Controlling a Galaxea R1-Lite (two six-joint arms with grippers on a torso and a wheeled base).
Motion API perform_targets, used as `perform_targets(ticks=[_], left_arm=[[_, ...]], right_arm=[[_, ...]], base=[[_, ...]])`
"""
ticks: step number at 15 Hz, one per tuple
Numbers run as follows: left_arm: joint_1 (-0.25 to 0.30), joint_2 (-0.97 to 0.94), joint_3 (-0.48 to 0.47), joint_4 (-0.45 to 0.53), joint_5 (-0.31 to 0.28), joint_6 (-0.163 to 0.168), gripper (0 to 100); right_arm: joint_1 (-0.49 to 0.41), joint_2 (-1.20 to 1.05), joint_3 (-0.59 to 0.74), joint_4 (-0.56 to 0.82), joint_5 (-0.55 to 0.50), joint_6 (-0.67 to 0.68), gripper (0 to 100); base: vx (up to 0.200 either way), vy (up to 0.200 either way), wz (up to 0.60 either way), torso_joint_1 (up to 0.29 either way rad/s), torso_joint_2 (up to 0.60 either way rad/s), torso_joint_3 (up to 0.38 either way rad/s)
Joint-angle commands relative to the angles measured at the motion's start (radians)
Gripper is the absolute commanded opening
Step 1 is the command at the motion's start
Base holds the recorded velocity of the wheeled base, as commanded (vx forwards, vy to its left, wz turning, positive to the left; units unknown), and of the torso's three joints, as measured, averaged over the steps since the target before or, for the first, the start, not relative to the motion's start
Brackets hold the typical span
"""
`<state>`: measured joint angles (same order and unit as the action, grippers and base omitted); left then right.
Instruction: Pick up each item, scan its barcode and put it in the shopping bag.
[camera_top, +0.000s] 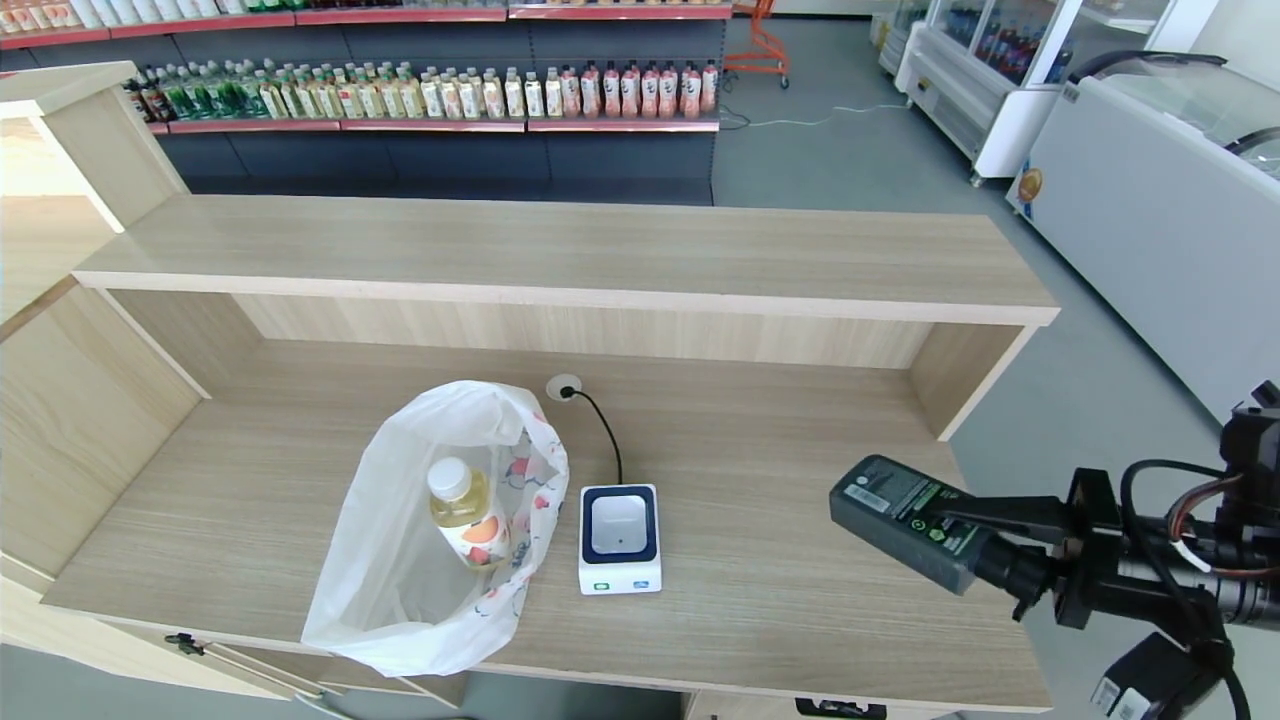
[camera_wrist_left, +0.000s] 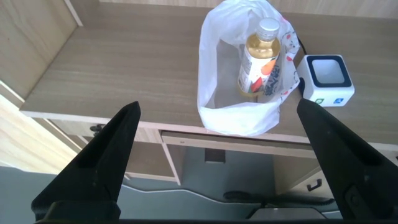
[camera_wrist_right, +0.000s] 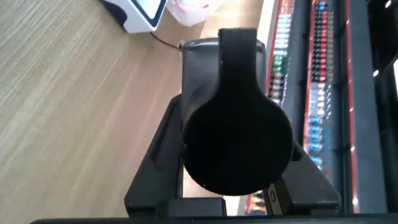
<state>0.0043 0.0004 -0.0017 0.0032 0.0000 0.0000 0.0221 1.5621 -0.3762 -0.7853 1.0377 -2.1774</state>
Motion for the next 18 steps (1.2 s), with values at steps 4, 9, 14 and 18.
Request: perform_targets(ticks=[4,9,14,18], left_arm=[[0.000,0.000,0.000,0.000,0.000,0.000,100],[0.000,0.000,0.000,0.000,0.000,0.000,100],[0.000,0.000,0.000,0.000,0.000,0.000,100],[0.000,0.000,0.000,0.000,0.000,0.000,100]], right_arm=[[0.341,0.130,-0.018,-0.005,0.053,-0.212,0],[0.397,0.190,-0.038,-0.005,0.048,-0.263,0],[0.403,0.223,-0.095,-0.006,0.047,-0.277,0],[0.404,0.257,-0.127,-0.022,0.033,-0.288,0]], base=[[0.000,0.000,0.00,0.000,0.00,0.000],[0.000,0.000,0.00,0.000,0.00,0.000],[0.000,0.000,0.00,0.000,0.00,0.000],[0.000,0.000,0.00,0.000,0.00,0.000]])
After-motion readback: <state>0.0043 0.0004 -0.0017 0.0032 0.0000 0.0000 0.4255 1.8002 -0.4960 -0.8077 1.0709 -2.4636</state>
